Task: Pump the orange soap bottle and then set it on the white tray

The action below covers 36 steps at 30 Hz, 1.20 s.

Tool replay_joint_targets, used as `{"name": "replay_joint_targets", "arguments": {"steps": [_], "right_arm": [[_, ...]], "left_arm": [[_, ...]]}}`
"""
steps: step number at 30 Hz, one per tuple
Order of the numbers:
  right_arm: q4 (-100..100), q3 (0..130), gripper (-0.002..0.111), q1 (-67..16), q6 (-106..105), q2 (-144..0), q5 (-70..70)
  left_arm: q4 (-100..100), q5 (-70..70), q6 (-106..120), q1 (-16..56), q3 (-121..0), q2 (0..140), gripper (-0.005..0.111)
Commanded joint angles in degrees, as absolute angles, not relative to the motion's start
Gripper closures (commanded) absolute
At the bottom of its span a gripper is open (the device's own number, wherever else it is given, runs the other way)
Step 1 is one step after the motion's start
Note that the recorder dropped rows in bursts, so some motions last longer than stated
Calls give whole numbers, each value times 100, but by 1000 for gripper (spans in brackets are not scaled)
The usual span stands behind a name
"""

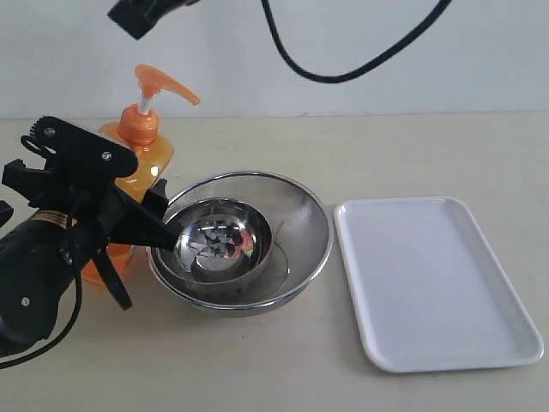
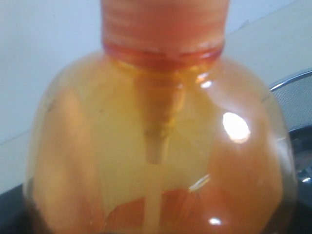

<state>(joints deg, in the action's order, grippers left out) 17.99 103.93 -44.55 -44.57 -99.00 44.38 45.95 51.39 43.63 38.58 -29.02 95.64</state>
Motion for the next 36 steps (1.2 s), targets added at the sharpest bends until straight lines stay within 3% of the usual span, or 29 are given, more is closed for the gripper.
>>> {"name": "replay_joint_targets", "arguments": {"steps": [1, 20, 36], "right_arm": [[1305, 10407, 109, -4456, -4170, -9530, 4386], [-1675, 10217, 109, -4456, -612, -8660, 5081], [-5009, 6059, 109, -4456, 4069, -5745, 4496]], "left_arm": [[4555, 5226, 4321, 3889, -2933, 9539, 102], [4927, 5482, 4321, 3889, -2933, 9311, 102], [5199, 5611, 4321, 3889, -2933, 9299, 102]]}}
